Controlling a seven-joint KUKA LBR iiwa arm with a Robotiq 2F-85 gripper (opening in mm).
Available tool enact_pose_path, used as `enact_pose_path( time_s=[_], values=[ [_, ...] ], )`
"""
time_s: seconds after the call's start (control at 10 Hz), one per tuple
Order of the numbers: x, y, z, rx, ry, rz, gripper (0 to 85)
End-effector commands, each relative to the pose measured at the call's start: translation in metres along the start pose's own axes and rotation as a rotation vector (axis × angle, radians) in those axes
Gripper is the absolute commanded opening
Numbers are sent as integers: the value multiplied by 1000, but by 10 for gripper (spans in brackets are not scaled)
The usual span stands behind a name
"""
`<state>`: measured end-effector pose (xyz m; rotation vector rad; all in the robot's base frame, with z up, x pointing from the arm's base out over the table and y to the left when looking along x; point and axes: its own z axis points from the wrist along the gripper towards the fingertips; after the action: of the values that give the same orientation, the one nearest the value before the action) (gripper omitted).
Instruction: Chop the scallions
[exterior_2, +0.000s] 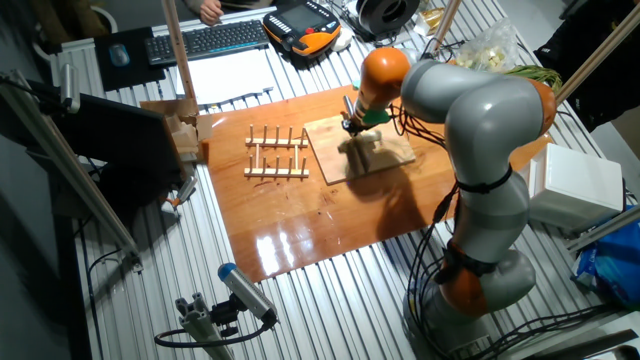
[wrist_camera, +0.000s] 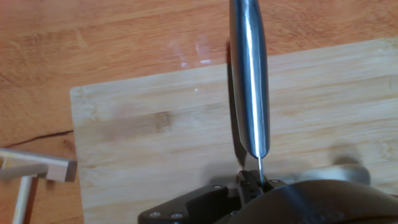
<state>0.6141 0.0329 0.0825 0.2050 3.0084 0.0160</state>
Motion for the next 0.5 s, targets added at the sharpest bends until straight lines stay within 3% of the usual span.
enact_pose_path(
  time_s=[0.0, 0.2, 0.4],
  values=[
    [1, 1, -7, -3, 12, 8, 0],
    [3, 5, -22, -7, 26, 29, 0],
    [2, 1, -28, 3, 17, 15, 0]
  ],
)
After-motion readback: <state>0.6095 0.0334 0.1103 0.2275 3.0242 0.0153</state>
